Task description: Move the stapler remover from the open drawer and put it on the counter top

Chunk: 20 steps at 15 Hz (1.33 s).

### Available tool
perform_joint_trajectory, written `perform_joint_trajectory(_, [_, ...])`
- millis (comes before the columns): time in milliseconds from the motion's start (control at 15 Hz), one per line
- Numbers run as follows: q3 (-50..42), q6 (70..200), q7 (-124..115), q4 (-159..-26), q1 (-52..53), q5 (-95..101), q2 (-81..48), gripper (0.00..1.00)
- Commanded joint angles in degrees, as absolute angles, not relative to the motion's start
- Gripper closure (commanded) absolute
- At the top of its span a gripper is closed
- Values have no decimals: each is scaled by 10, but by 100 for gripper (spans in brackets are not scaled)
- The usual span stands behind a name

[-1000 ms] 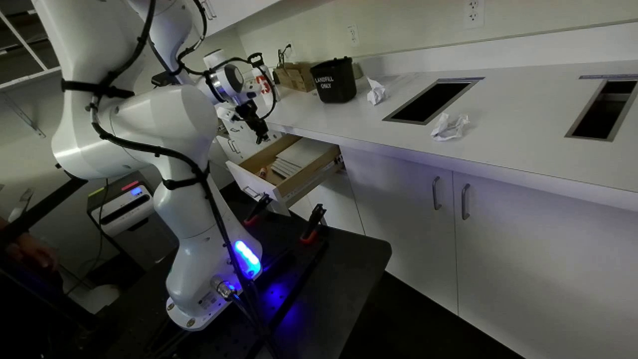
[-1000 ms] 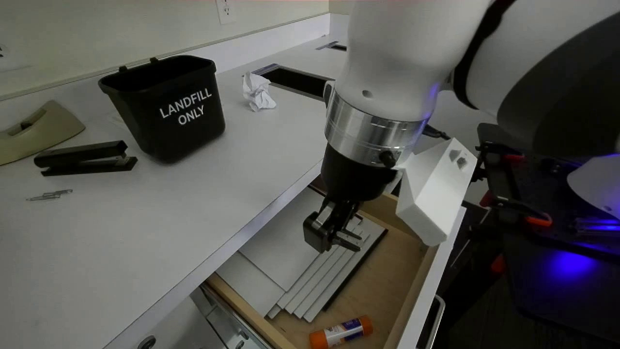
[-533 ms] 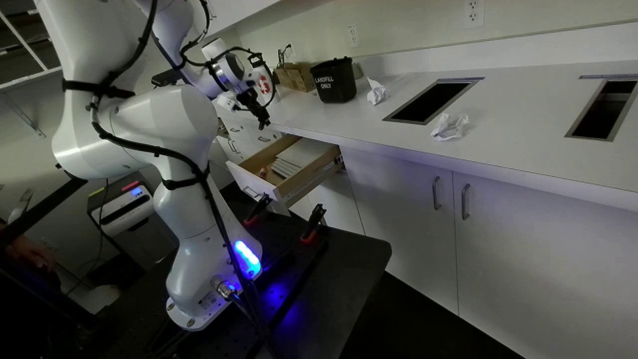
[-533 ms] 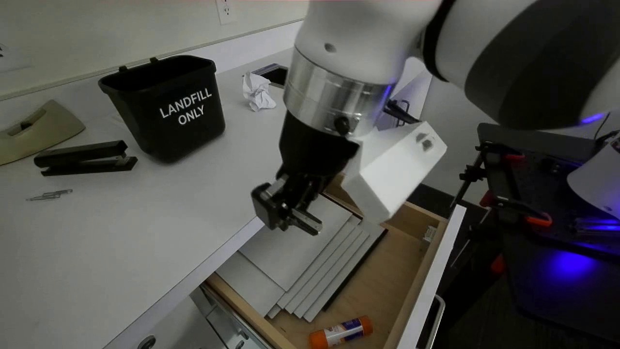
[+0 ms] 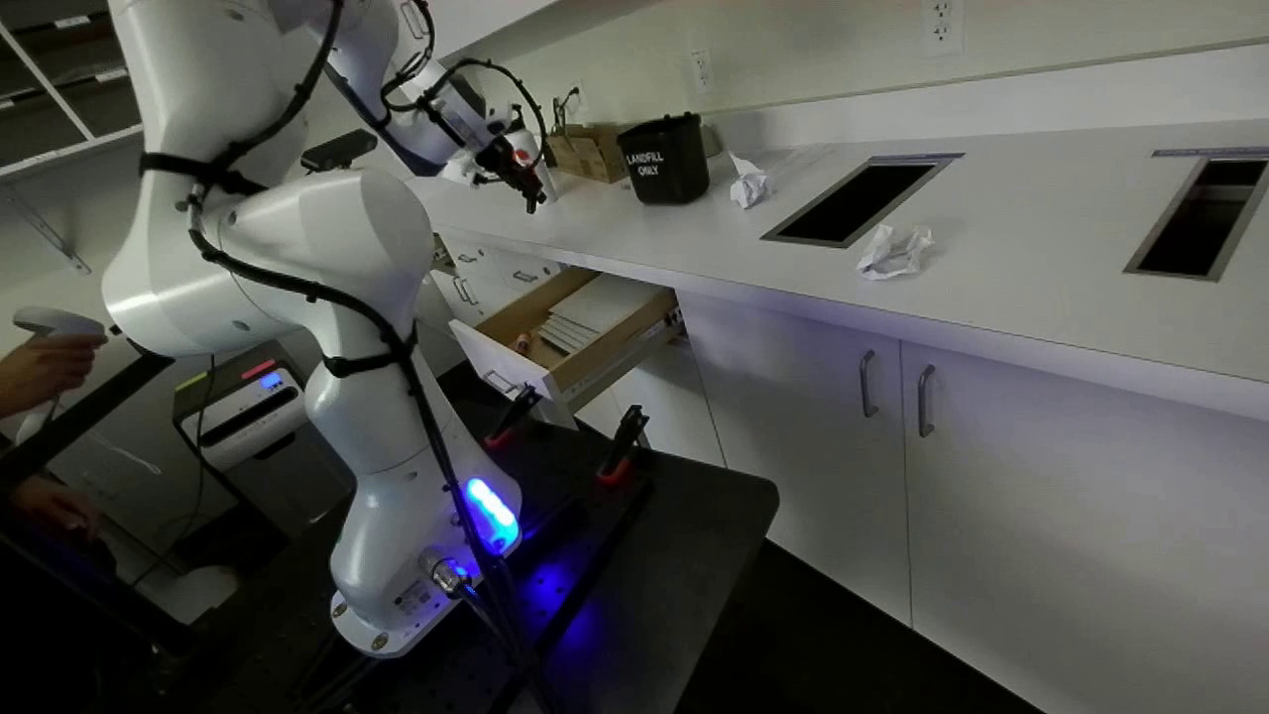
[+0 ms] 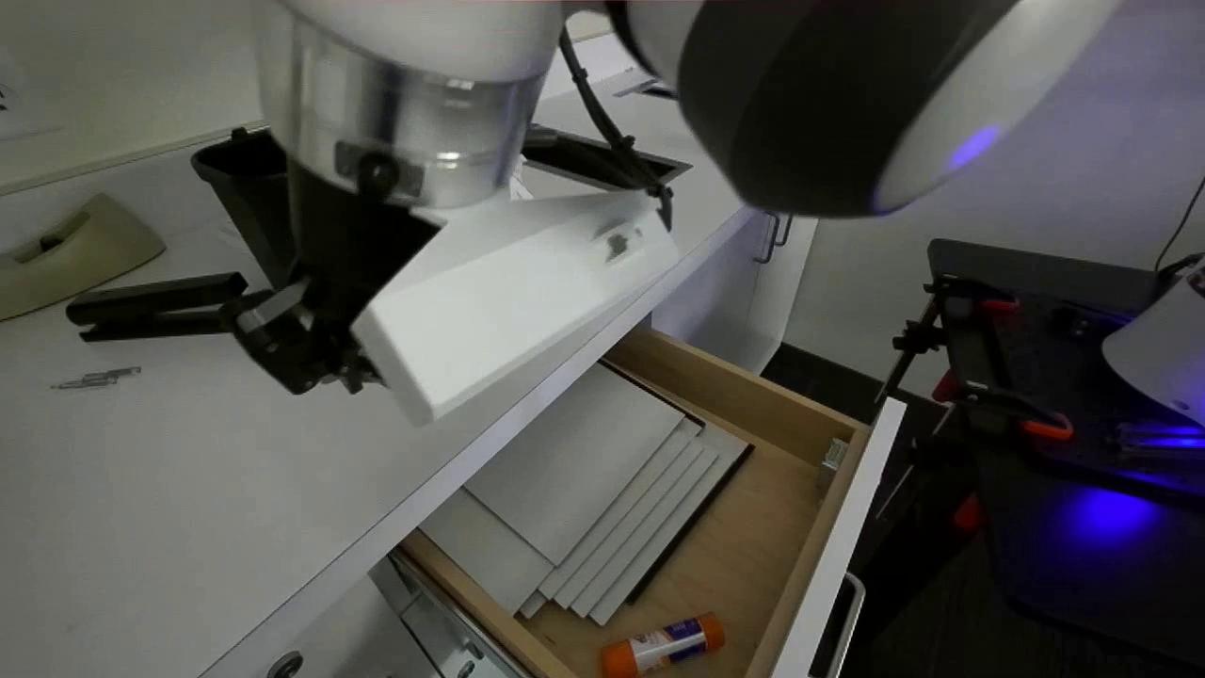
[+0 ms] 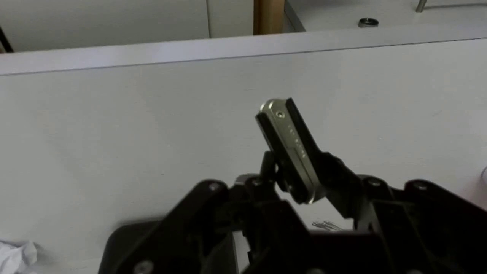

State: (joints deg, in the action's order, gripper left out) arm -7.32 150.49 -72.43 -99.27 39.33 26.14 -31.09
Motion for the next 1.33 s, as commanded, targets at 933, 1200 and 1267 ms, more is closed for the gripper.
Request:
perform_joint_trajectory(933, [-77, 1211, -633, -445, 345, 239, -672, 92])
perform_joint_trajectory(1200, [-81, 1189, -616, -388, 333, 217, -713, 91])
perform_joint_trajectory(1267, [-81, 1183, -614, -375, 332, 212, -721, 42])
